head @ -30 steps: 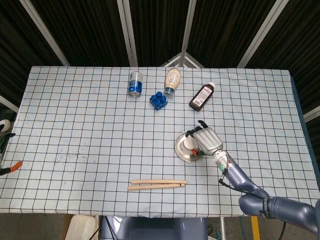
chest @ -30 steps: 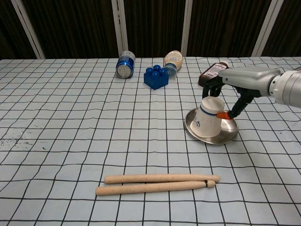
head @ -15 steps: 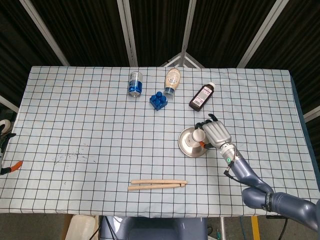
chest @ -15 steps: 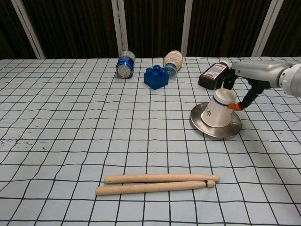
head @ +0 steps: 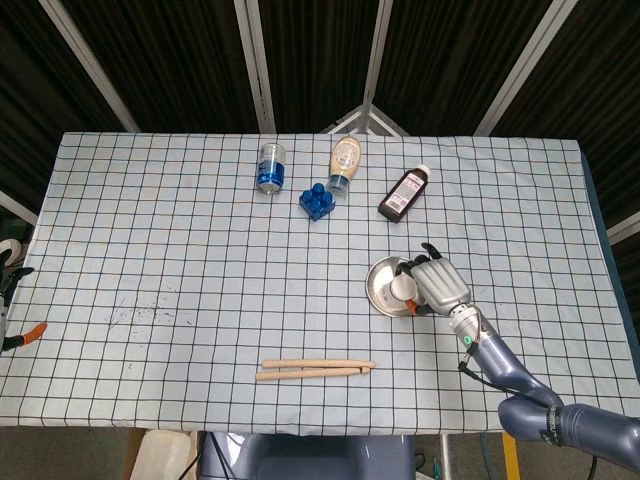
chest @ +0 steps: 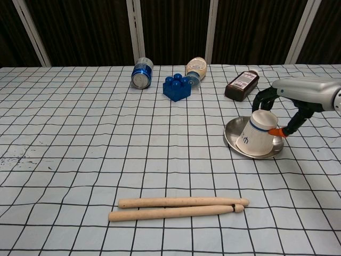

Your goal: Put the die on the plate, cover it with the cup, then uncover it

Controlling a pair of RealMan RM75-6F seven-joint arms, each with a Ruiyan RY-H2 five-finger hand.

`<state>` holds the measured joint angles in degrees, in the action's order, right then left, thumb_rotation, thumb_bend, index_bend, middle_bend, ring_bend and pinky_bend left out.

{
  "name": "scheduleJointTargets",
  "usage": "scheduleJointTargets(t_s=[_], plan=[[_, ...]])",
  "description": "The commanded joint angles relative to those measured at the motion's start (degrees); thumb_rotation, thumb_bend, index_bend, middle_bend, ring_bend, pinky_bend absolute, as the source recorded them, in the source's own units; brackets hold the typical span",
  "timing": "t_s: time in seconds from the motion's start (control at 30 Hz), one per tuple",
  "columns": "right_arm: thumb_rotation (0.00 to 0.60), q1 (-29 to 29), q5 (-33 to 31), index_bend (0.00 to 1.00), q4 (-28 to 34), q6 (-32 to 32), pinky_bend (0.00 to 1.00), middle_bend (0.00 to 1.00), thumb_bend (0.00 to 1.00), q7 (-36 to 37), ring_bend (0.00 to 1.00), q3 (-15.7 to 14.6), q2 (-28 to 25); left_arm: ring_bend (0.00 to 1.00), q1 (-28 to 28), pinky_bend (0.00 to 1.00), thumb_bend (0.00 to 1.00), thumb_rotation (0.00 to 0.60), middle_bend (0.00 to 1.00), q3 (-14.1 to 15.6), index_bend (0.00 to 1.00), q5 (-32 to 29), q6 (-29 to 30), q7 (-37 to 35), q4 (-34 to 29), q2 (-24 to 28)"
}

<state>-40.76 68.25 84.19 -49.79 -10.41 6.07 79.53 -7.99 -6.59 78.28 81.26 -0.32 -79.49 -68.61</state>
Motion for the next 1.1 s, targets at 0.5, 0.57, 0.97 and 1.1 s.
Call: scheduleJointTargets(t_s=[0.5,0.57,0.97,1.1], plan=[[0.600,-3.49,-3.61,0.53,-10.45,3.22,0.09,0.44,0.45,1.89,0.29,4.38,4.47,0.00,0.10,0.06,0.22,0.600,0.00,-0.12,0.21,-0.21,-0.07,-0.73,0.26,0.31],[0.600,-2.64,-3.33,0.53,-10.00,2.65,0.09,0.44,0.45,2.36,0.29,4.00,3.32,0.00,0.07,0.06,0.22,0.600,0.00,-0.16,0.21,-0.31,-0.15,-0.67,0.32,0.27],[0.600,1.90,4.05,0.53,2.32,-2.67,0.07,0.44,0.45,5.11,0.29,0.93,-4.34,0.00,-0.26,0.06,0.22,0.600,0.00,0.25,0.21,0.08,-0.42,1.07,0.03,-0.42],[0.600,1.90,5.44,0.53,5.16,-5.00,0.07,0.44,0.45,4.03,0.29,2.12,-6.19,0.00,-0.19,0.06,0.22,0.600,0.00,0.18,0.21,0.08,-0.17,1.11,0.05,-0.44]])
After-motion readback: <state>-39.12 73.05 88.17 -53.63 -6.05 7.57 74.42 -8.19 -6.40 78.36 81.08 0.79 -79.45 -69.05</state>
